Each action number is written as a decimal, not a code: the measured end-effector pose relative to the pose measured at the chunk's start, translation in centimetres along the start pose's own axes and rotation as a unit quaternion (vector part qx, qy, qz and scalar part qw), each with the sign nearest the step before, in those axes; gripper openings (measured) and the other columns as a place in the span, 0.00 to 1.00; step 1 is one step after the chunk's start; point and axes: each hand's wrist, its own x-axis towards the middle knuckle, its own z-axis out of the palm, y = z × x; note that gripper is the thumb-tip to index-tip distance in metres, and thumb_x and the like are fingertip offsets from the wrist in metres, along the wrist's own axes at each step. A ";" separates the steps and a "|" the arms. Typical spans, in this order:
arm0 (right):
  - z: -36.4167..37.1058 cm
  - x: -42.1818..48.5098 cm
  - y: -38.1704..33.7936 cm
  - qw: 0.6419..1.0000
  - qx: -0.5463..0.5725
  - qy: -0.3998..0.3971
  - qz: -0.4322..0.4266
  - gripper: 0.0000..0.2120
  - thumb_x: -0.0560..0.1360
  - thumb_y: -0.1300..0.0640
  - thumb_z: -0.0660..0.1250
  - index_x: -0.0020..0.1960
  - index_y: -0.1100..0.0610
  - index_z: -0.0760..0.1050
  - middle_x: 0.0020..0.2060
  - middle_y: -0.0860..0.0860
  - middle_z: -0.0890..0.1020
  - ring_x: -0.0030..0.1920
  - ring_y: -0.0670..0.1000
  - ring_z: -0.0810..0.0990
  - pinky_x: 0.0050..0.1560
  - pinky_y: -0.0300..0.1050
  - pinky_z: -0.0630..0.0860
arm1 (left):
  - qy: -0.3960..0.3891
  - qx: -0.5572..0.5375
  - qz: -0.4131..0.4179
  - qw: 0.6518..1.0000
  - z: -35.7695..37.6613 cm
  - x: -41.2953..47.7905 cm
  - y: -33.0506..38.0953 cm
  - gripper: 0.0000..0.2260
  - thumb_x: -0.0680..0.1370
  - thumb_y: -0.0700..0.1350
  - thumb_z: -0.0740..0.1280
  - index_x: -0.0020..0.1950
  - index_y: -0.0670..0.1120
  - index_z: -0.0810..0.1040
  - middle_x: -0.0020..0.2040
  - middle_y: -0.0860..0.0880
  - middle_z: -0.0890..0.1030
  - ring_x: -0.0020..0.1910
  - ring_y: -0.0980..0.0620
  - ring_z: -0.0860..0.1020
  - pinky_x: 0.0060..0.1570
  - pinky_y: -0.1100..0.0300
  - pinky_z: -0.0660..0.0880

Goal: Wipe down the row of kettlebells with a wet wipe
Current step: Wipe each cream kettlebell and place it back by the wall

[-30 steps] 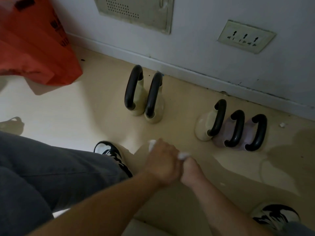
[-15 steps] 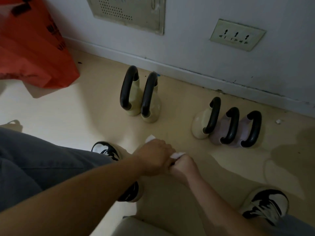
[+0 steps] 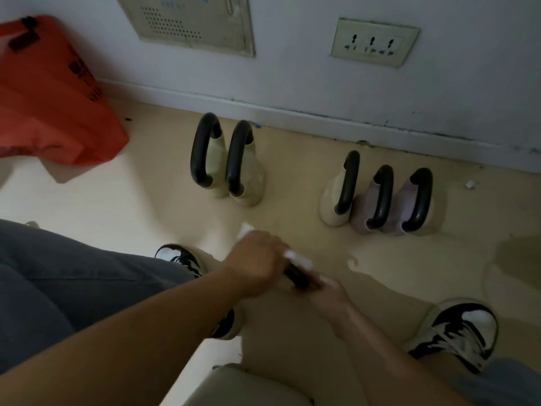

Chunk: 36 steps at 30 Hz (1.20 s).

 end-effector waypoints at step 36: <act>0.3 -0.8 0.1 0.997 0.017 0.068 0.042 0.09 0.80 0.62 0.70 0.59 0.59 0.83 0.47 0.51 0.84 0.49 0.48 0.80 0.37 0.27 0.72 | -0.249 0.150 -0.046 0.956 -2.4 1.8 6.3 0.16 0.82 0.57 0.56 0.65 0.53 0.74 0.61 0.49 0.78 0.62 0.45 0.73 0.70 0.38 0.57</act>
